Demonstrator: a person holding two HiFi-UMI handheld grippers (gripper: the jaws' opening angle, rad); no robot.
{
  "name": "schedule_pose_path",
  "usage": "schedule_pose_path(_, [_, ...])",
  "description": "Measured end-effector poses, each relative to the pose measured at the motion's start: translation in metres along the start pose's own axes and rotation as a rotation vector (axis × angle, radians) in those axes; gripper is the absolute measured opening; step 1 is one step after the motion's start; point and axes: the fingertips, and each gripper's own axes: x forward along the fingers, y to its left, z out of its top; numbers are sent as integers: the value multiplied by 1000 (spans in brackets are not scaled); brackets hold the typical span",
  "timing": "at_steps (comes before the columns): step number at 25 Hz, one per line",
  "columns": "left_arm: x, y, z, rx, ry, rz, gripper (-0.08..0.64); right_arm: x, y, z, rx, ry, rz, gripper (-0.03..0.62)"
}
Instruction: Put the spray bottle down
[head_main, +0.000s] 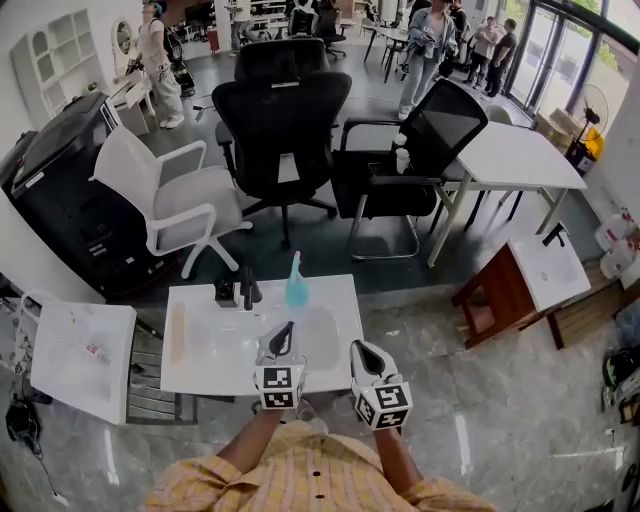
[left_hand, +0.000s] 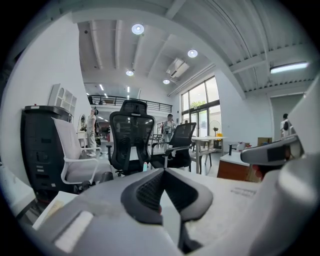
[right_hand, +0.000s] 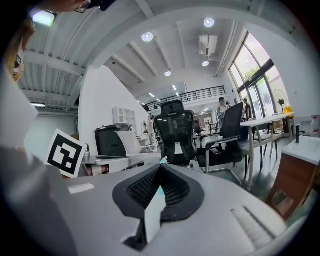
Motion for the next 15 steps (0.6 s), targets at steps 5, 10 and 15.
schedule_pose_path(5, [-27,-16,8,14,-25,-11,-2,-21,8,3,2,-12,1,0])
schedule_pose_path(10, [-52,-30,7,21,-43,-27,-2,-40,16,4,-2,-29,0,-1])
schedule_pose_path(15, [-79,-42,5,24,-55,-39,-2,-58,27,2,-8,-48,-8,-2])
